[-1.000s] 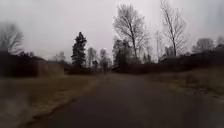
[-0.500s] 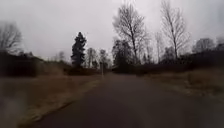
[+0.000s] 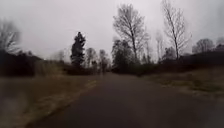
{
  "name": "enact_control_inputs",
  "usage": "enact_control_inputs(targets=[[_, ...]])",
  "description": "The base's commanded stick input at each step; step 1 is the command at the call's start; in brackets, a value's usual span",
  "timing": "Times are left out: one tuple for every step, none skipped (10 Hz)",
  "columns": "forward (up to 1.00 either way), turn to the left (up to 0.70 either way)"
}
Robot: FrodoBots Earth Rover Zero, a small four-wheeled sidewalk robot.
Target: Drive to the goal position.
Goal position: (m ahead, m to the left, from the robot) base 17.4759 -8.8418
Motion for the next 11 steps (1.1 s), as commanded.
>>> enact_control_inputs(targets=[[0.67,0.0],[0.67,0.0],[0.67,0.0],[0.67,0.0],[0.67,0.0],[0.67,0.0],[0.67,0.0],[0.67,0.0],[0.67,0.0],[0.67,0.0],[0.67,0.0]])
